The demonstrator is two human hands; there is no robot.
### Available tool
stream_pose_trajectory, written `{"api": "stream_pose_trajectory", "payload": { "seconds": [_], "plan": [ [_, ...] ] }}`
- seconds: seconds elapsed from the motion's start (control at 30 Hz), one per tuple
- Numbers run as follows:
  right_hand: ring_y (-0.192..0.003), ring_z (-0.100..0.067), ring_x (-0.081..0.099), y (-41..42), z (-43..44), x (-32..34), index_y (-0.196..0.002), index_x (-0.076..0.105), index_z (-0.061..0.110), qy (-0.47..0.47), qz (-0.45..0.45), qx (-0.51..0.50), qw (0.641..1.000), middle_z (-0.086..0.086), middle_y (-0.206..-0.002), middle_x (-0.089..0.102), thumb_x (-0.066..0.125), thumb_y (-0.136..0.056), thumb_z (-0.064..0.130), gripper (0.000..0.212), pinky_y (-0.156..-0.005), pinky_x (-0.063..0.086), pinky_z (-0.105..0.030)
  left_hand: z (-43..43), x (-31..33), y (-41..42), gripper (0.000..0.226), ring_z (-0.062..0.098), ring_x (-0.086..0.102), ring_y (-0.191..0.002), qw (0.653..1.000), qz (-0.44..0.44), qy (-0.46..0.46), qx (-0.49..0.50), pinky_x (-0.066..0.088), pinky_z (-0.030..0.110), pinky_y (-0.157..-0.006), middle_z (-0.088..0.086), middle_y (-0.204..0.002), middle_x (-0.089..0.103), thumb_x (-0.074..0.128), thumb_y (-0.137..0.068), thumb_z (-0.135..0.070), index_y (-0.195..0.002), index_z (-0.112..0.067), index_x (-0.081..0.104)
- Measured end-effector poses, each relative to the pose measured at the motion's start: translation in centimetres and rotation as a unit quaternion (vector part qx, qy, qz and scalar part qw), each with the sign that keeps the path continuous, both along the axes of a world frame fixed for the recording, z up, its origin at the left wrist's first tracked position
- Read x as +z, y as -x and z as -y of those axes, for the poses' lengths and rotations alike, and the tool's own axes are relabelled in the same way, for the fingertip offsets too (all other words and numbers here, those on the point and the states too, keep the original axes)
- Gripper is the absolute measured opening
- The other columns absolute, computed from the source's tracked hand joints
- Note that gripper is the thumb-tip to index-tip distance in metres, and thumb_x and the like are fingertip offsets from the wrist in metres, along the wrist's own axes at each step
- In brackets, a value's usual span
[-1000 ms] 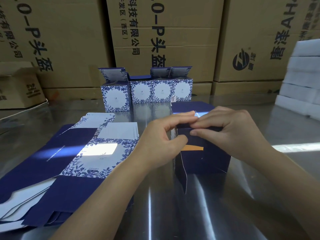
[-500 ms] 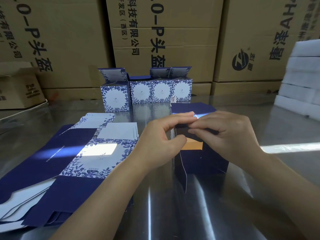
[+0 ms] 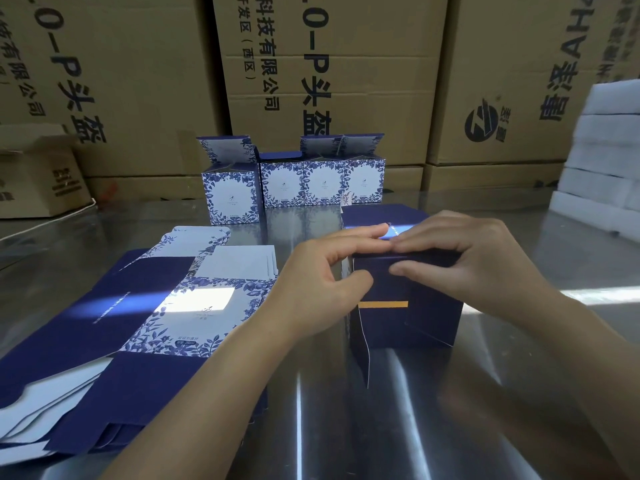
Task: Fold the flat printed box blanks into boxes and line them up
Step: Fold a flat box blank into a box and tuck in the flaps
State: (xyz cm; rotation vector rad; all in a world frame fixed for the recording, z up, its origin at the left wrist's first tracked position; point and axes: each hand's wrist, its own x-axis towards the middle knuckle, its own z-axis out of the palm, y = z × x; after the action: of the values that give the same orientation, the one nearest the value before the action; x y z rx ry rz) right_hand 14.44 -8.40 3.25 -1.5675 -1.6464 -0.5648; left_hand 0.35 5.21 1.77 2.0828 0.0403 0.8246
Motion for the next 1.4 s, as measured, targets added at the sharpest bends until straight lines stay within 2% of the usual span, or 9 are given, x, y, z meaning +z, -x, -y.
{"api": "stream_pose_trajectory", "payload": {
  "seconds": [0.23, 0.5, 0.6, 0.73, 0.8, 0.97, 1.13, 1.3, 1.4],
  "plan": [
    [-0.086, -0.005, 0.065, 0.1, -0.2, -0.2, -0.087, 0.078, 0.011, 0.008, -0.063, 0.000, 0.998, 0.005, -0.089, 0.074, 0.078, -0.071, 0.018, 0.018, -0.082, 0.049, -0.022, 0.1, 0.0, 0.0, 0.046, -0.010, 0.050, -0.118, 1.000, -0.001, -0.001, 0.006, 0.040, 0.029, -0.106, -0.021, -0.122, 0.060, 0.047, -0.066, -0.012, -0.097, -0.037, 0.069],
    [-0.084, -0.002, 0.064, 0.4, -0.7, -0.9, -0.087, 0.077, 0.014, -0.037, -0.030, -0.017, 0.999, 0.005, -0.087, 0.074, 0.075, -0.074, 0.023, 0.016, -0.080, 0.048, -0.015, 0.0, 0.0, -0.1, 0.037, -0.011, 0.052, -0.114, 1.000, 0.011, -0.006, 0.016, 0.038, 0.012, -0.098, -0.023, -0.118, 0.061, 0.052, -0.072, -0.014, -0.093, -0.040, 0.068],
    [-0.086, -0.001, 0.063, 0.3, -0.7, -0.7, -0.088, 0.077, 0.015, -0.022, -0.056, -0.013, 0.998, 0.008, -0.088, 0.073, 0.077, -0.071, 0.024, 0.018, -0.081, 0.045, -0.012, -0.1, 0.0, -0.1, 0.035, -0.011, 0.053, -0.113, 1.000, 0.020, -0.013, 0.021, 0.038, 0.011, -0.098, -0.022, -0.115, 0.061, 0.053, -0.074, -0.014, -0.091, -0.040, 0.068],
    [-0.089, -0.001, 0.064, 0.0, -0.5, -0.5, -0.089, 0.076, 0.016, -0.003, -0.082, 0.002, 0.997, 0.011, -0.090, 0.072, 0.074, -0.068, 0.031, 0.026, -0.085, 0.046, -0.015, -0.5, -0.1, -0.1, 0.039, -0.010, 0.053, -0.112, 0.999, 0.023, -0.027, 0.026, 0.037, 0.010, -0.099, -0.021, -0.114, 0.061, 0.057, -0.080, 0.001, -0.095, -0.033, 0.070],
    [-0.091, 0.000, 0.063, -0.2, -0.4, -0.4, -0.090, 0.074, 0.022, 0.003, -0.107, 0.005, 0.994, 0.014, -0.090, 0.071, 0.074, -0.067, 0.033, 0.025, -0.086, 0.046, -0.016, -0.9, -0.1, -0.1, 0.045, -0.011, 0.054, -0.111, 0.999, 0.025, -0.029, 0.035, 0.036, 0.010, -0.099, -0.021, -0.113, 0.061, 0.056, -0.082, 0.009, -0.095, -0.032, 0.070],
    [-0.095, 0.002, 0.062, -0.5, -0.4, -0.5, -0.085, 0.072, 0.035, 0.009, -0.164, 0.014, 0.986, 0.020, -0.088, 0.071, 0.073, -0.065, 0.037, 0.020, -0.086, 0.043, -0.010, -1.1, 0.0, -0.1, 0.047, -0.011, 0.053, -0.111, 0.999, 0.026, -0.026, 0.038, 0.036, 0.009, -0.097, -0.020, -0.114, 0.062, 0.054, -0.082, 0.011, -0.094, -0.032, 0.070],
    [-0.091, 0.002, 0.064, -0.2, -0.9, -1.0, -0.086, 0.072, 0.031, -0.019, -0.170, 0.017, 0.985, 0.019, -0.087, 0.070, 0.072, -0.068, 0.033, 0.018, -0.084, 0.044, -0.011, -1.1, -0.1, -0.1, 0.047, -0.010, 0.053, -0.112, 0.999, 0.031, -0.021, 0.039, 0.036, 0.010, -0.098, -0.019, -0.115, 0.062, 0.053, -0.082, 0.012, -0.092, -0.031, 0.070],
    [-0.088, -0.001, 0.065, 0.0, -1.1, -1.4, -0.089, 0.074, 0.021, -0.043, -0.135, -0.004, 0.990, 0.010, -0.086, 0.072, 0.077, -0.072, 0.019, 0.018, -0.083, 0.046, -0.014, -1.2, -0.2, -0.2, 0.046, -0.009, 0.052, -0.114, 0.998, 0.036, -0.029, 0.042, 0.036, 0.011, -0.100, -0.017, -0.115, 0.062, 0.053, -0.082, 0.012, -0.093, -0.029, 0.070],
    [-0.088, -0.003, 0.064, 0.2, -1.3, -1.5, -0.089, 0.076, 0.017, -0.052, -0.119, -0.010, 0.992, 0.007, -0.087, 0.073, 0.077, -0.072, 0.019, 0.017, -0.083, 0.045, -0.014, -1.4, -0.3, -0.2, 0.046, -0.011, 0.053, -0.112, 0.998, 0.040, -0.024, 0.051, 0.037, 0.010, -0.098, -0.020, -0.113, 0.062, 0.053, -0.081, 0.012, -0.091, -0.030, 0.070]
  ]
}}
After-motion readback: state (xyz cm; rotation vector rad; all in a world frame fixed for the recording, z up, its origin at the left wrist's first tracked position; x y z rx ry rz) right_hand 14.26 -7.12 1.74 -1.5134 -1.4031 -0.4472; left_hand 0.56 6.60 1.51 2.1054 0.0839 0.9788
